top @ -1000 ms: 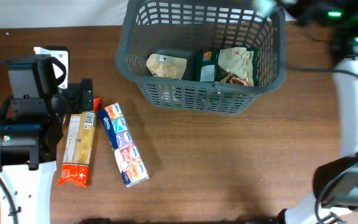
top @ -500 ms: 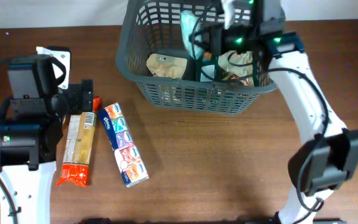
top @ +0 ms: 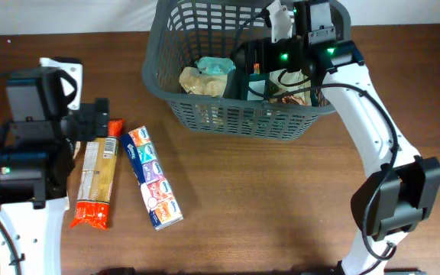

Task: Pack container
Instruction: 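Carry the wipes pouch over the basket and release it inside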

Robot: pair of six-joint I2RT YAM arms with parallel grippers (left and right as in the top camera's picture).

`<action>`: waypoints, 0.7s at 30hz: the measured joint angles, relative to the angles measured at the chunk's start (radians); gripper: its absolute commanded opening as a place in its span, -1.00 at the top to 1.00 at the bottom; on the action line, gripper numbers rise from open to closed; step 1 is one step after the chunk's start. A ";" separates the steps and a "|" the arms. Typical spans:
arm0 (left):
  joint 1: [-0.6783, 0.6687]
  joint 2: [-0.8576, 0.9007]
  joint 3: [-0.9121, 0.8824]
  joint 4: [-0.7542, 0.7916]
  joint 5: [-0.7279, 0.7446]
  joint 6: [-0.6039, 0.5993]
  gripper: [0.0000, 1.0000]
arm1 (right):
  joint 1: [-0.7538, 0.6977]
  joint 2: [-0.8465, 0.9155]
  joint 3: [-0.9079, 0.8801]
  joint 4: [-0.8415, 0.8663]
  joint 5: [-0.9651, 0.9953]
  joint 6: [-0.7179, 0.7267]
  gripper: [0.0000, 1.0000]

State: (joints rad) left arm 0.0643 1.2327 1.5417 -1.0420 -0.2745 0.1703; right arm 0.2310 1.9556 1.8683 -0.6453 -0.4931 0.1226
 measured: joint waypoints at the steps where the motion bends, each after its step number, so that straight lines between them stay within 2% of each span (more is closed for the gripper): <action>1: 0.025 0.000 0.000 0.000 -0.008 -0.006 -0.99 | -0.007 -0.001 0.013 -0.005 0.001 0.000 -0.98; 6: 0.158 0.000 -0.018 0.023 -0.032 -0.040 -0.99 | -0.102 -0.047 0.136 -0.114 0.082 0.033 -0.98; 11: 0.275 0.002 -0.154 0.138 0.014 -0.033 -0.99 | -0.276 -0.143 0.316 -0.270 0.230 0.060 -0.98; 16: 0.314 0.050 -0.293 0.230 0.092 -0.028 -0.99 | -0.441 -0.226 0.430 -0.343 0.303 0.062 -0.98; 21: 0.316 0.157 -0.360 0.255 0.176 -0.017 -0.98 | -0.581 -0.263 0.454 -0.381 0.324 0.062 -0.98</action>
State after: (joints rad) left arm 0.3801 1.3895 1.1816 -0.7868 -0.0982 0.1532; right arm -0.3504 1.6924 2.3226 -1.0267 -0.1688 0.1848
